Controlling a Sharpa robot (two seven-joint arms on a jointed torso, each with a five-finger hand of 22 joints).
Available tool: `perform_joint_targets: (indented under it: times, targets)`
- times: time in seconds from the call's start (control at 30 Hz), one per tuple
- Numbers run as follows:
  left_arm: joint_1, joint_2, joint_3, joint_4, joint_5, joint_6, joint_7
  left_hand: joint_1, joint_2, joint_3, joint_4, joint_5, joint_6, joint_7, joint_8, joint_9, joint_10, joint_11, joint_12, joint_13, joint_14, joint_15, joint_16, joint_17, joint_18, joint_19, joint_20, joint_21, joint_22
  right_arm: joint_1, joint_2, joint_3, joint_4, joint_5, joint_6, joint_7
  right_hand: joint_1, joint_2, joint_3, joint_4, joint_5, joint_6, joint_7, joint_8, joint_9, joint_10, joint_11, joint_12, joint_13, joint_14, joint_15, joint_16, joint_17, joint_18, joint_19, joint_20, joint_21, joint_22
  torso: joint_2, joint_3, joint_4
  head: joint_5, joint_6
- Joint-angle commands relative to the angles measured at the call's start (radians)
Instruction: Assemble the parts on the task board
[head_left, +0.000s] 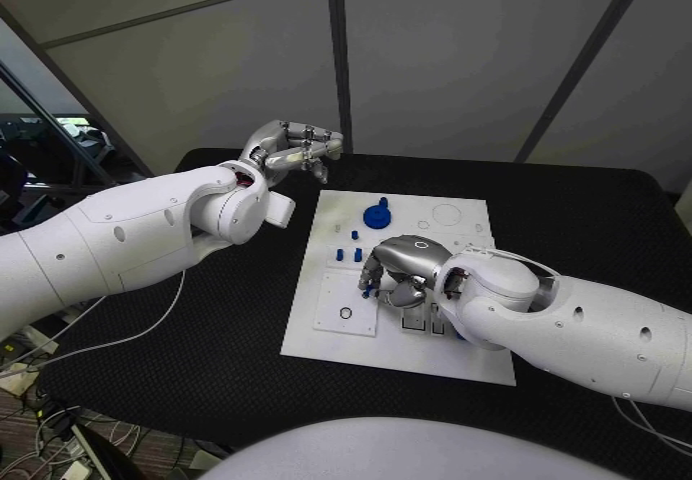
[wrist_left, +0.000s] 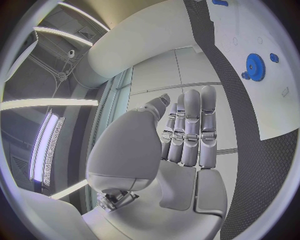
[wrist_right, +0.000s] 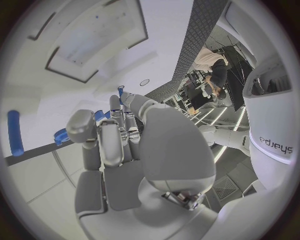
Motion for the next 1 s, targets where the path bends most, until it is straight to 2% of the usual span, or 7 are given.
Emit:
perform_joint_targets:
  times: [0.03,0.5,0.73,0.8,0.9,1.0]
  targets:
    - [0.002,0.001,0.0,0.0,0.004,-0.002,0.004,-0.007,-0.001,-0.003,0.001,0.0,-0.006,0.003,0.004,-0.001,-0.009,0.001,0.007,0.001,0.007,0.0,-0.004,-0.001,-0.013,0.003,0.0,-0.007,-0.001,0.0,0.003,-0.001,-0.002,-0.01,0.021,0.005,-0.007,0.0,-0.002,-0.007,0.006,0.0,0.006,0.0,0.002,0.004,0.0,-0.006,0.001,0.047,-0.005,0.005,0.001,-0.01,0.007,-0.003,0.007,0.001,0.0,0.0005,0.0005,0.004,-0.002]
    - [0.002,0.0,0.0,0.0,0.004,-0.001,0.003,-0.007,-0.001,-0.003,0.001,0.0,-0.006,0.003,0.004,-0.001,-0.009,0.001,0.007,0.001,0.007,0.0,-0.004,-0.001,-0.013,0.003,0.0,-0.007,-0.001,-0.006,0.018,-0.003,-0.016,-0.039,0.032,-0.01,-0.008,0.0,-0.002,-0.007,0.007,0.0,0.006,0.0,0.002,0.004,0.001,-0.006,0.001,0.047,-0.004,0.006,0.001,-0.01,0.007,-0.002,0.008,0.002,0.0,-0.0006,0.0008,0.004,-0.007]
    - [0.002,0.0,0.0,-0.001,0.004,0.001,0.002,-0.008,-0.001,-0.004,0.002,0.0,-0.006,0.003,0.005,-0.001,-0.01,0.001,0.009,0.002,0.007,0.0,-0.004,-0.002,-0.013,0.004,0.001,-0.008,-0.002,-0.007,0.023,-0.019,-0.011,-0.066,0.057,-0.022,-0.017,-0.003,-0.007,-0.007,0.006,-0.001,0.006,-0.003,0.001,0.002,0.001,-0.009,0.001,0.046,-0.003,0.005,-0.002,-0.009,0.004,-0.001,0.006,-0.001,0.0,-0.0003,-0.0003,0.006,-0.009]
    - [0.002,0.0,0.0,-0.001,0.004,0.002,0.001,-0.008,-0.001,-0.004,0.002,0.0,-0.006,0.003,0.005,-0.001,-0.01,0.001,0.009,0.002,0.007,0.0,-0.004,-0.002,-0.013,0.004,0.001,-0.008,-0.002,-0.007,0.024,-0.021,-0.009,-0.07,0.054,-0.024,-0.028,-0.007,-0.011,-0.004,0.008,-0.023,0.014,-0.018,-0.004,-0.018,0.008,-0.023,-0.004,0.046,0.002,0.007,-0.001,-0.009,0.002,0.002,0.006,-0.001,0.0,-0.0003,0.0,0.006,-0.01]
    - [0.002,0.0,0.0,-0.001,0.004,0.002,-0.001,-0.008,-0.001,-0.004,0.002,0.0,-0.006,0.003,0.005,-0.001,-0.01,0.001,0.009,0.002,0.007,0.0,-0.004,-0.002,-0.013,0.004,0.001,-0.008,-0.002,-0.007,0.024,-0.023,-0.009,-0.072,0.036,-0.028,-0.048,-0.024,-0.015,0.0,0.025,-0.075,0.036,-0.05,-0.014,-0.077,0.029,-0.055,-0.018,0.046,0.019,0.01,0.001,-0.009,-0.005,0.013,0.001,-0.008,-0.001,-0.0008,0.0,0.005,-0.01]
    - [0.002,0.0,0.0,-0.001,0.004,0.004,-0.005,-0.007,-0.001,-0.004,0.002,0.0,-0.007,0.003,0.005,-0.001,-0.011,0.001,0.01,0.002,0.007,0.0,-0.004,-0.002,-0.013,0.004,0.001,-0.008,-0.002,-0.007,0.022,-0.024,-0.009,-0.074,0.017,-0.035,-0.061,-0.039,-0.022,0.001,0.031,-0.098,0.049,-0.065,-0.014,-0.107,0.045,-0.067,-0.028,0.045,0.031,0.014,0.003,-0.008,-0.011,0.025,-0.002,-0.014,-0.001,-0.0006,-0.0002,0.004,-0.009]
